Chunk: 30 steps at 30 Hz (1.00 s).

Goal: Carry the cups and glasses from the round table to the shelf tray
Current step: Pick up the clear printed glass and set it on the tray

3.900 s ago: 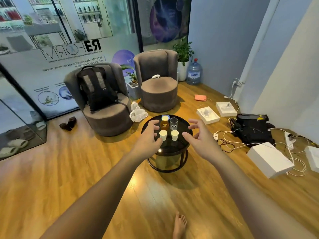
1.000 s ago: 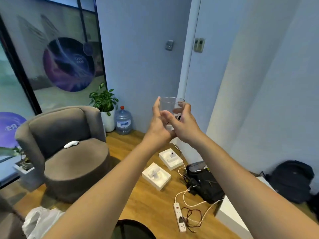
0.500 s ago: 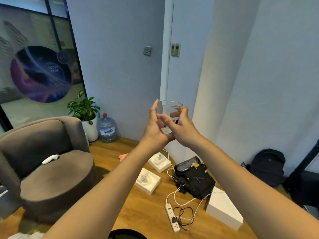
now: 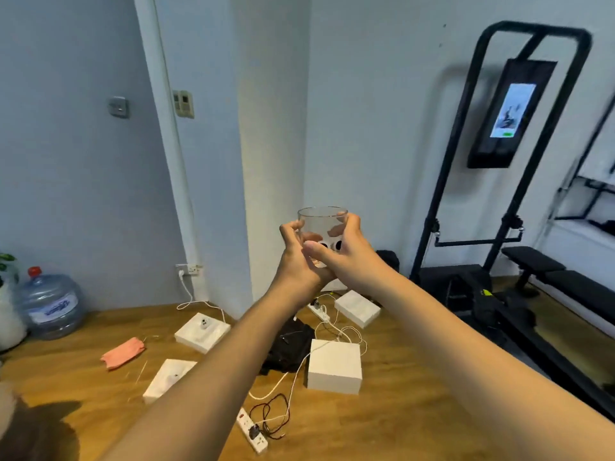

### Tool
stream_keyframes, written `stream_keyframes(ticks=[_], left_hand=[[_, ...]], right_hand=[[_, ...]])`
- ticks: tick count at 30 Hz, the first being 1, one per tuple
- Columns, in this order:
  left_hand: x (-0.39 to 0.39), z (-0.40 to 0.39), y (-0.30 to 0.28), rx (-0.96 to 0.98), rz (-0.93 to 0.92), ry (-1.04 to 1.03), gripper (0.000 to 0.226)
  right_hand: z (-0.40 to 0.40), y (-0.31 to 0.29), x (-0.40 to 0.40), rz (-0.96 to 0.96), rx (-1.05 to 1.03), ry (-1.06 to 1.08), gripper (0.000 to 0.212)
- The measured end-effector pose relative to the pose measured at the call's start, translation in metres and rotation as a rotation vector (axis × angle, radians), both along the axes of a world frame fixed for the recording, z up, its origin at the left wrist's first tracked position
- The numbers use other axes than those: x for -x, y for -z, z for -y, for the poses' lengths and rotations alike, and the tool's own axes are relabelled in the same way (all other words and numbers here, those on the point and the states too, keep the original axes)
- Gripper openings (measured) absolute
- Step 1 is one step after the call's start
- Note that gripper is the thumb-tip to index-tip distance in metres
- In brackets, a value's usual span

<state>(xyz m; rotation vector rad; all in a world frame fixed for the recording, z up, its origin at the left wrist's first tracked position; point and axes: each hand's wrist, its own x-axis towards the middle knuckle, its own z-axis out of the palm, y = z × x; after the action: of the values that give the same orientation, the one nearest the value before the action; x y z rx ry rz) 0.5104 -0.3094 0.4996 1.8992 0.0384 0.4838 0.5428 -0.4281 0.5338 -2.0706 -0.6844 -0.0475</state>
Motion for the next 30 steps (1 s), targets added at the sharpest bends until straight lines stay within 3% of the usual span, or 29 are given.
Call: stream_keyframes(ticks=[10, 13, 19, 25, 28, 30], left_hand=[[-0.032, 0.292, -0.009, 0.035, 0.03, 0.501, 0.108], [-0.02, 0.403, -0.011, 0.025, 0.036, 0.695, 0.111], [0.01, 0.611, 0.01, 0.026, 0.046, 0.978, 0.119], [0.048, 0.794, 0.02, 0.067, 0.008, 1.192, 0.093], [0.062, 0.87, 0.028, 0.146, -0.109, 1.283, 0.096], [0.069, 0.915, 0.032, 0.257, -0.267, 1.309, 0.079]], right_hand=[[0.301, -0.012, 0.019, 0.056, -0.047, 0.427, 0.088], [0.412, -0.011, 0.042, 0.076, -0.102, 0.575, 0.079], [0.608, 0.008, 0.105, 0.03, -0.16, 0.83, 0.08], [0.765, 0.023, 0.172, -0.002, -0.12, 1.042, 0.093], [0.831, 0.029, 0.201, -0.046, -0.101, 1.086, 0.101], [0.872, 0.036, 0.211, -0.071, -0.086, 1.114, 0.104]])
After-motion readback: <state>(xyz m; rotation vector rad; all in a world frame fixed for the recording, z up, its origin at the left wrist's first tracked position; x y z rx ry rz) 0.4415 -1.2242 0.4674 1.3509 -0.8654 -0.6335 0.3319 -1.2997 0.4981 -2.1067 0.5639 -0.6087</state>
